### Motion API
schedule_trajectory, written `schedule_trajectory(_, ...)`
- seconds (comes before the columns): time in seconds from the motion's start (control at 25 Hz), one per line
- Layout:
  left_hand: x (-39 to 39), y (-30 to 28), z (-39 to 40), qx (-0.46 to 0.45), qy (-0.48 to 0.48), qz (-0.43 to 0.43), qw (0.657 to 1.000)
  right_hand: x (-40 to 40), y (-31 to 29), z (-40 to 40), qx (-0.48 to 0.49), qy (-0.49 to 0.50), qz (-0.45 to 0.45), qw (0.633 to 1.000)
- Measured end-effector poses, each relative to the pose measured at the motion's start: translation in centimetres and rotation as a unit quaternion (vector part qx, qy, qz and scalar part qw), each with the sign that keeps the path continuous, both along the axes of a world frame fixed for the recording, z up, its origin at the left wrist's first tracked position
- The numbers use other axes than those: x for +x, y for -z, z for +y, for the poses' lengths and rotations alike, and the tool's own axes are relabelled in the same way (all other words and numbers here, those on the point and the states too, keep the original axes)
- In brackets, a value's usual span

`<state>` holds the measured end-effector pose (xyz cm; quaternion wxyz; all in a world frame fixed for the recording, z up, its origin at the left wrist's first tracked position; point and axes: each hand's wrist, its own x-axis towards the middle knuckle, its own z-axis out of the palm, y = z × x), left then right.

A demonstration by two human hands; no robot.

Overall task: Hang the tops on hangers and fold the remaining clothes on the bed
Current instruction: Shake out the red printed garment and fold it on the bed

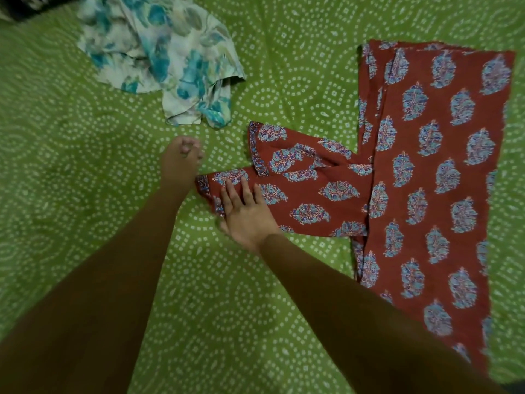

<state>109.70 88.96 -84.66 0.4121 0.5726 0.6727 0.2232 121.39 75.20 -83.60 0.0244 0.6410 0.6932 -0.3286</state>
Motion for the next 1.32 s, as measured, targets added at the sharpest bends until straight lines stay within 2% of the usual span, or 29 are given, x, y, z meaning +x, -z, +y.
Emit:
schedule_trajectory(0.04, 0.1, -0.1, 0.0, -0.011, -0.03, 0.001, 0.999, 1.3, -1.3, 0.2, -0.049, 0.125, 0.154, 0.979)
schedule_trajectory(0.08, 0.1, -0.2, 0.0, -0.017, -0.05, 0.007, 0.999, 2.8, -2.7, 0.4, -0.091, 0.278, 0.329, 0.898)
schedule_trajectory(0.12, 0.3, -0.1, -0.4, -0.012, -0.051, 0.026, 0.998, 4.5, -3.9, 0.4, -0.11, 0.39, 0.459, 0.79)
schedule_trajectory(0.16, 0.9, -0.3, -1.0, -0.004, -0.03, 0.049, 0.998, 6.3, -5.0, 0.4, -0.128, 0.471, 0.553, 0.675)
schedule_trajectory(0.2, 2.2, -0.6, -1.8, 0.0, 0.004, 0.07, 0.998, 8.4, -5.8, 0.2, -0.142, 0.528, 0.631, 0.551)
schedule_trajectory(0.24, 3.9, -1.1, -2.8, -0.004, 0.039, 0.087, 0.995, 10.5, -6.3, -0.2, -0.141, 0.553, 0.681, 0.459)
schedule_trajectory(0.28, 5.9, -1.6, -3.6, -0.023, 0.062, 0.098, 0.993, 12.2, -6.7, -0.5, -0.121, 0.564, 0.709, 0.407)
schedule_trajectory(0.32, 8.0, -2.1, -4.2, -0.045, 0.076, 0.108, 0.99, 13.7, -7.3, -0.8, -0.089, 0.562, 0.729, 0.38)
schedule_trajectory(0.4, 11.6, -2.6, -4.4, -0.097, 0.059, 0.133, 0.985, 15.5, -8.2, -1.1, -0.036, 0.552, 0.759, 0.344)
schedule_trajectory(0.48, 13.5, -2.3, -3.8, -0.145, -0.007, 0.136, 0.98, 16.3, -8.7, -1.2, -0.027, 0.537, 0.781, 0.318)
schedule_trajectory(0.6, 14.9, -2.3, -3.3, -0.189, -0.142, 0.069, 0.969, 17.0, -9.3, -1.4, -0.012, 0.512, 0.806, 0.295)
schedule_trajectory(0.68, 15.6, -2.6, -3.4, -0.185, -0.175, 0.014, 0.967, 17.0, -9.5, -1.7, -0.011, 0.491, 0.821, 0.29)
schedule_trajectory(0.76, 15.8, -3.1, -3.6, -0.162, -0.124, 0.008, 0.979, 16.9, -9.3, -2.0, -0.017, 0.476, 0.829, 0.292)
schedule_trajectory(0.88, 15.5, -3.0, -3.2, -0.104, 0.053, 0.101, 0.988, 16.6, -8.9, -2.1, -0.019, 0.478, 0.828, 0.294)
schedule_trajectory(0.96, 14.6, -2.5, -2.9, -0.077, 0.102, 0.102, 0.987, 16.5, -8.7, -2.2, -0.016, 0.485, 0.822, 0.298)
schedule_trajectory(1.04, 12.4, -2.6, -3.2, -0.098, 0.094, 0.016, 0.991, 16.4, -8.7, -2.3, -0.019, 0.483, 0.823, 0.299)
schedule_trajectory(1.12, 8.9, -3.7, -4.4, -0.14, 0.074, -0.098, 0.982, 16.2, -9.0, -2.3, -0.02, 0.481, 0.824, 0.3)
schedule_trajectory(1.16, 6.9, -4.3, -5.2, -0.152, 0.064, -0.128, 0.978, 16.0, -9.2, -2.3, -0.018, 0.484, 0.822, 0.299)
schedule_trajectory(1.24, 3.3, -5.0, -6.8, -0.168, 0.049, -0.13, 0.976, 15.6, -9.6, -2.3, -0.016, 0.493, 0.817, 0.298)
schedule_trajectory(1.32, 1.3, -4.9, -8.2, -0.193, 0.023, -0.081, 0.978, 15.1, -10.0, -2.2, -0.016, 0.498, 0.812, 0.305)
